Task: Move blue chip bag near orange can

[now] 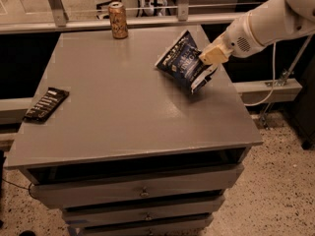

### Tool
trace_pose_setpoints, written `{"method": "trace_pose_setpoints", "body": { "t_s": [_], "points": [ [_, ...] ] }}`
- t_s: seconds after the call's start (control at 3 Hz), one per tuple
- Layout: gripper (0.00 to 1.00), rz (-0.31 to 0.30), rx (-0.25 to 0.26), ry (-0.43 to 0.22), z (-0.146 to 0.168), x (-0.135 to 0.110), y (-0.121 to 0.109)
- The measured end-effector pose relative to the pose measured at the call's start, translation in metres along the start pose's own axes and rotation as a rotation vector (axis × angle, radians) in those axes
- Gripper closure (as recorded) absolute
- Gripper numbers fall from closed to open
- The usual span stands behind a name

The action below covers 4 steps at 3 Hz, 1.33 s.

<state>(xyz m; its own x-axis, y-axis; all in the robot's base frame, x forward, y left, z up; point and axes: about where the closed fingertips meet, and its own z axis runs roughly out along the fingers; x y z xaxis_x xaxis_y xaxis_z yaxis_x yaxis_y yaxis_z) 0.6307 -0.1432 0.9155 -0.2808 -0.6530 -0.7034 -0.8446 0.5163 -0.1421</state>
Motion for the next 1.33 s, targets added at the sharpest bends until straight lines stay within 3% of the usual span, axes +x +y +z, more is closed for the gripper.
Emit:
{"method": "trace_pose_setpoints", "body": {
  "t_s": [0.33,0.67,1.33],
  "points": [
    [1.00,0.000,0.000,0.000,0.000,0.000,0.000],
    [1.00,0.008,0.040,-0.043,0.014,-0.008,-0.019],
    [1.00,0.148,0.233,-0.239,0.085,-0.044,-0.152]
  ]
}}
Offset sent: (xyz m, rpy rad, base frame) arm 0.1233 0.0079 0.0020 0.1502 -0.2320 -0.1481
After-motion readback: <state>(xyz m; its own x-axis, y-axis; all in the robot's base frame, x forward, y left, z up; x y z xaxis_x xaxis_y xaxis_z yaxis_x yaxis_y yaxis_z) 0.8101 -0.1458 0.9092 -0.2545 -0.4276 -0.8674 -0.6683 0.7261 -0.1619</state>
